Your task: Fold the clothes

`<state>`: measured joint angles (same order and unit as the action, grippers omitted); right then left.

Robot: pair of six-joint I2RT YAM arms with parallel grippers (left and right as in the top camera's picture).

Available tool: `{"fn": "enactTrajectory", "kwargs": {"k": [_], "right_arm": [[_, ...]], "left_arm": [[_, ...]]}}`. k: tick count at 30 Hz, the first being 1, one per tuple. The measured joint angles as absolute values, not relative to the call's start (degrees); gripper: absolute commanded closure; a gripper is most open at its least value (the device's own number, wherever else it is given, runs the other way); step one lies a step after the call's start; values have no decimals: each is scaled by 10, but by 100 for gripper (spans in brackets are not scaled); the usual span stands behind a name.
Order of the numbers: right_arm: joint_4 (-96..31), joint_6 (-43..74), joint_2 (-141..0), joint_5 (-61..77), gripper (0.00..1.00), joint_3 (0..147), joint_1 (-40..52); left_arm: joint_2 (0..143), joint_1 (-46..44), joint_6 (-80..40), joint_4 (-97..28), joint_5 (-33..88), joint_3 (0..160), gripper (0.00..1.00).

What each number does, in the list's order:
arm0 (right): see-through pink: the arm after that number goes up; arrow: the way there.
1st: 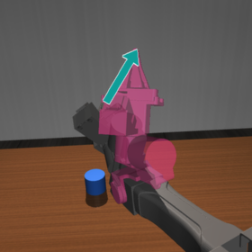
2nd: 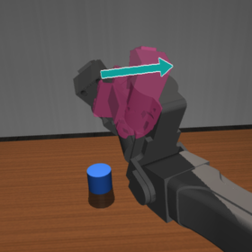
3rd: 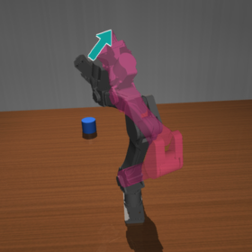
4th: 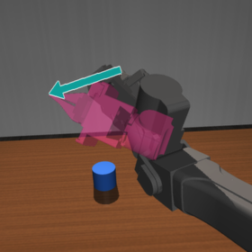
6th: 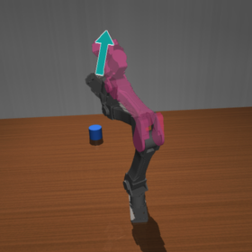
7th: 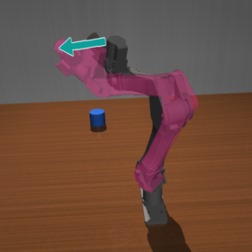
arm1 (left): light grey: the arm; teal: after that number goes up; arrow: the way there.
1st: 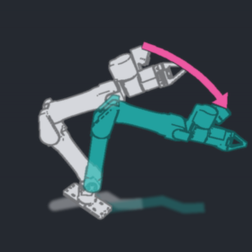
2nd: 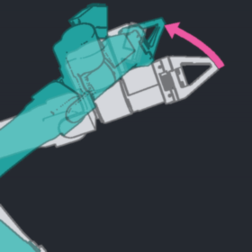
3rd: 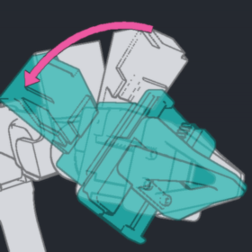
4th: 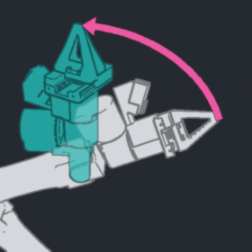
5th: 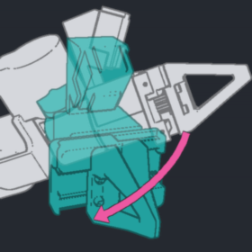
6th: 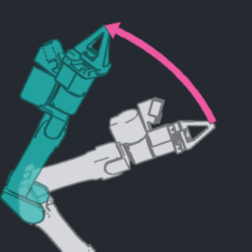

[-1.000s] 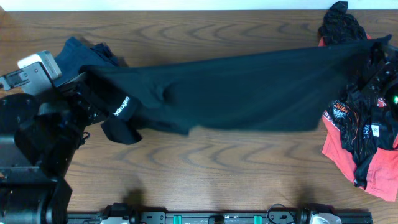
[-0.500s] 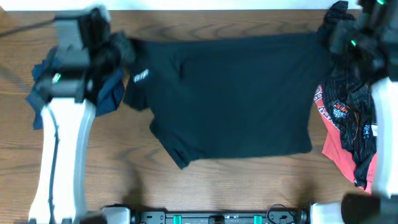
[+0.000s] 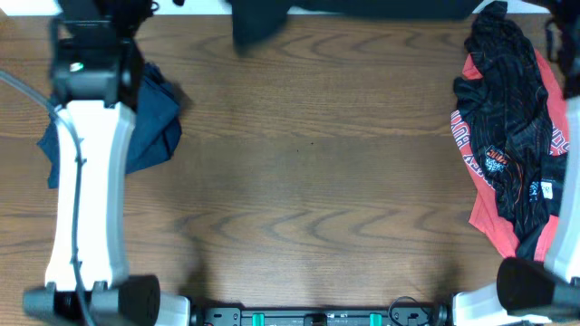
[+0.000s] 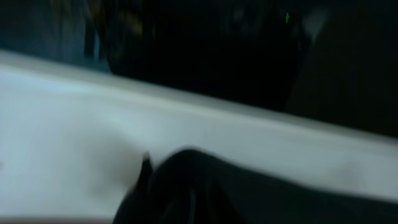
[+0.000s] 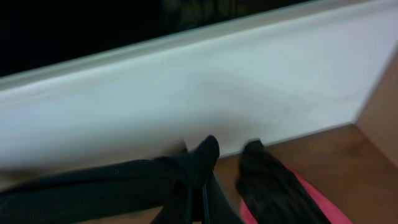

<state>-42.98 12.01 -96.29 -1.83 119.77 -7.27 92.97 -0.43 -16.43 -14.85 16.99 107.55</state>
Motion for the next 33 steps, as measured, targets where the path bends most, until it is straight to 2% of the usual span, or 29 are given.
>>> {"fn": "enactTrajectory", "kwargs": {"k": [6,10,14,20,26,33], "right_arm": [[-643,111,-967,-41,99,1196,-75],[-751,110,-1018,-51,99,1154,-77],[-784,110,-1058,-59,99,1058,-78],[-754,110,-1065,-44,99,898,-80],[-714,110,-1064,-21,99,773,-81],[-702,110,-1027,-13,99,707,-81]], "left_arm": [[897,-5,-161,-484,211,1086,94],[930,-18,-144,-627,217,1018,94],[967,-39,-134,-657,221,893,94],[977,-56,-119,-660,221,712,94],[969,-56,-106,-661,210,637,94],[903,-56,-107,-665,170,607,94]]}}
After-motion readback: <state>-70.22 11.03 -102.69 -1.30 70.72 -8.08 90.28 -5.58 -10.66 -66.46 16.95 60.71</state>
